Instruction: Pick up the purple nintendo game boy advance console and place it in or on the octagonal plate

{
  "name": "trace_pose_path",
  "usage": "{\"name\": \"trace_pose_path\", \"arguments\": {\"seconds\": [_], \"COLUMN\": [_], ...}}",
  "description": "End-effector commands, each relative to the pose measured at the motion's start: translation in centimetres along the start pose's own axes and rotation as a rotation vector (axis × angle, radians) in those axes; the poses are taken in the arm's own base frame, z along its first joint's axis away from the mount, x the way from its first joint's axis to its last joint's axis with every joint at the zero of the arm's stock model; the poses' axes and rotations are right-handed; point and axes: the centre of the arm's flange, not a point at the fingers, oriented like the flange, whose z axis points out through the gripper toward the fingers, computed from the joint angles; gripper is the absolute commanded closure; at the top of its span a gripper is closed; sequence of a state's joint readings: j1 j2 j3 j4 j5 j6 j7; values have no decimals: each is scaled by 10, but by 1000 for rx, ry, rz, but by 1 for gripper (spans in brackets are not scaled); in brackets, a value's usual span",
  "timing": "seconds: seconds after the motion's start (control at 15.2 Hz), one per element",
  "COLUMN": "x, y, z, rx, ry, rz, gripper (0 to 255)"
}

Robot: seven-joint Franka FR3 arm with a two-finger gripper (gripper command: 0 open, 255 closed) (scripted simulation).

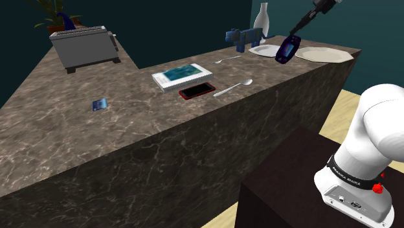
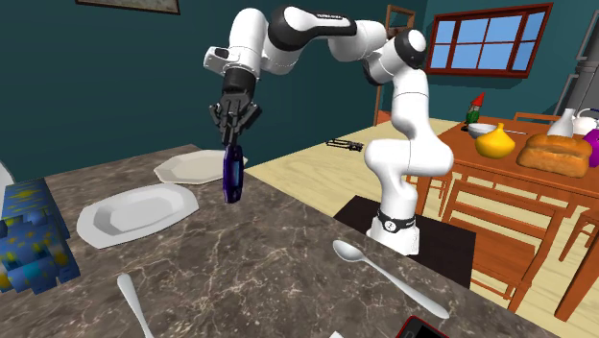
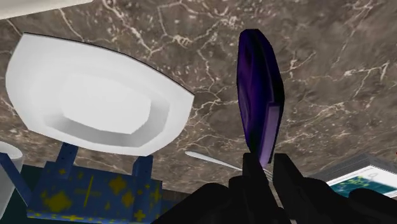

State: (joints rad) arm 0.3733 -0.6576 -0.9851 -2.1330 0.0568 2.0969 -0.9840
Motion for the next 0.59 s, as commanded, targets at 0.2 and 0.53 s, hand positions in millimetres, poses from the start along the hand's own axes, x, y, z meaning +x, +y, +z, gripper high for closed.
{"name": "trace_pose_path", "arguments": {"seconds": [0.2,0.53], "x": [-33,-67], "y": [43,87], "z": [-38,-74], "rx": [1,1], "ry": [-1,-1], "rz": [-1,-1], "gripper": [255,255]}}
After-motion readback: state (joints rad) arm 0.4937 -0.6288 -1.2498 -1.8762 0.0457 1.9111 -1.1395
